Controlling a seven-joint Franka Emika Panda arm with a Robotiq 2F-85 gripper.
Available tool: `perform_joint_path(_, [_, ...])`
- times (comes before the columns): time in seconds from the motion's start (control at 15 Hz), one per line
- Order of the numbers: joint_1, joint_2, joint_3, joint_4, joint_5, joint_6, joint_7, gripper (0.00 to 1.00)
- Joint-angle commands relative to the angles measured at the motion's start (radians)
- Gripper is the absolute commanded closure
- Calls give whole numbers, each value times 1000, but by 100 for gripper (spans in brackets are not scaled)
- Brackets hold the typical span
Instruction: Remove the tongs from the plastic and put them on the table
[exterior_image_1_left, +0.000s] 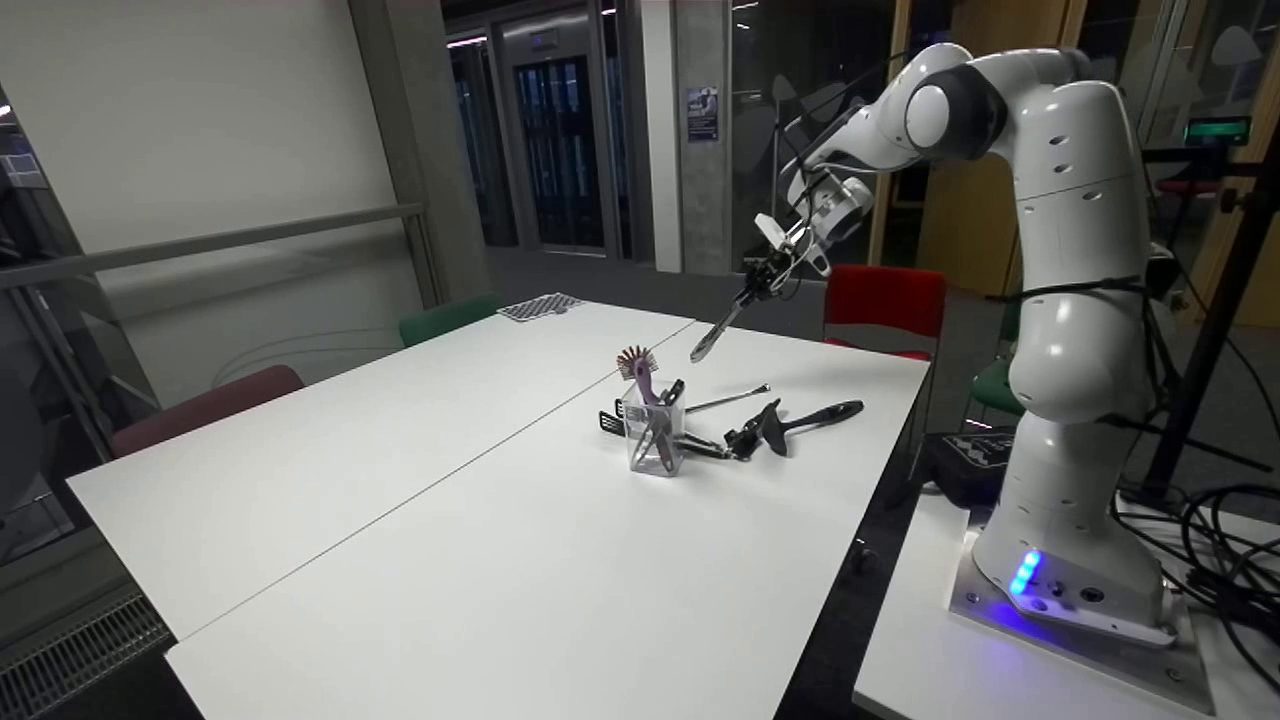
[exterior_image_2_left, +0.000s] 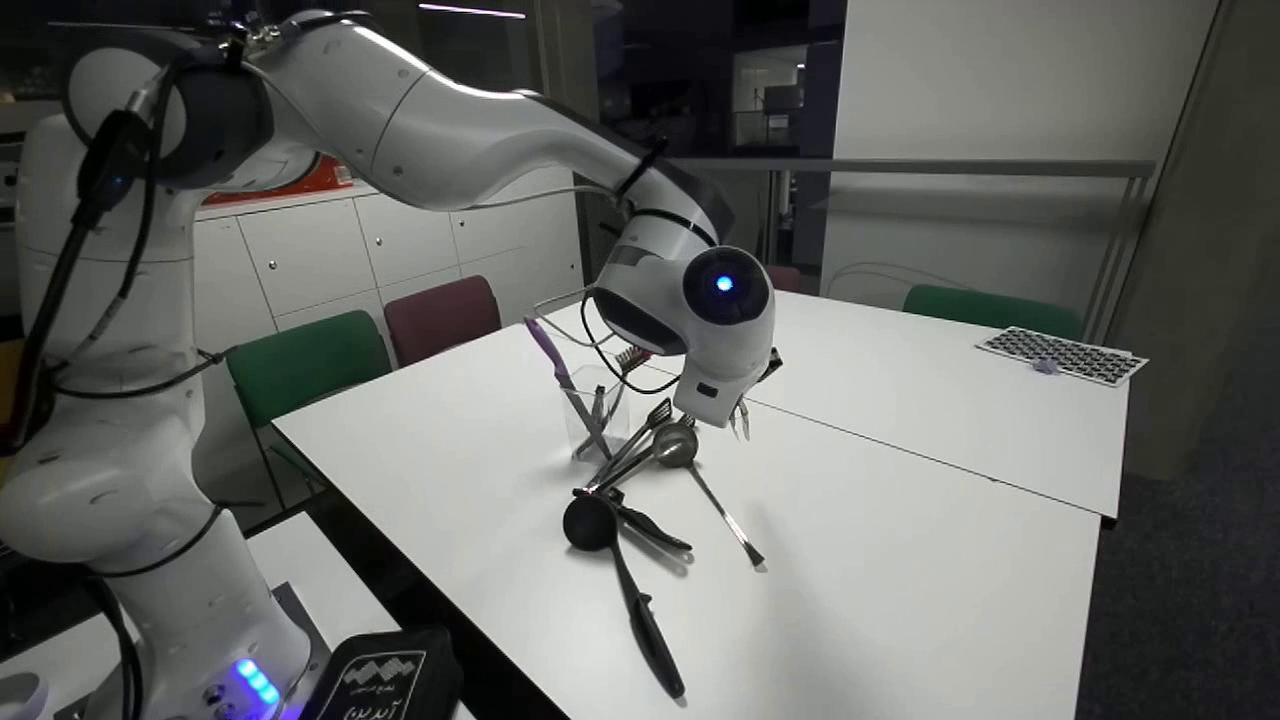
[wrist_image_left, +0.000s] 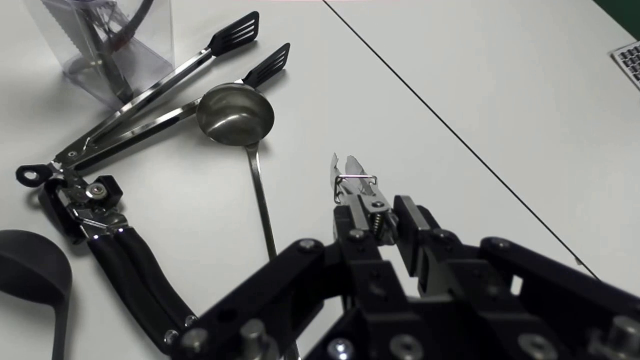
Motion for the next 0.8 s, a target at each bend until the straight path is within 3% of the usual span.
perform_joint_path(0.0, [-43, 90, 18, 93, 38, -59, -22, 95])
perform_joint_path(0.73, [-65, 300, 49, 320, 4, -56, 23, 95])
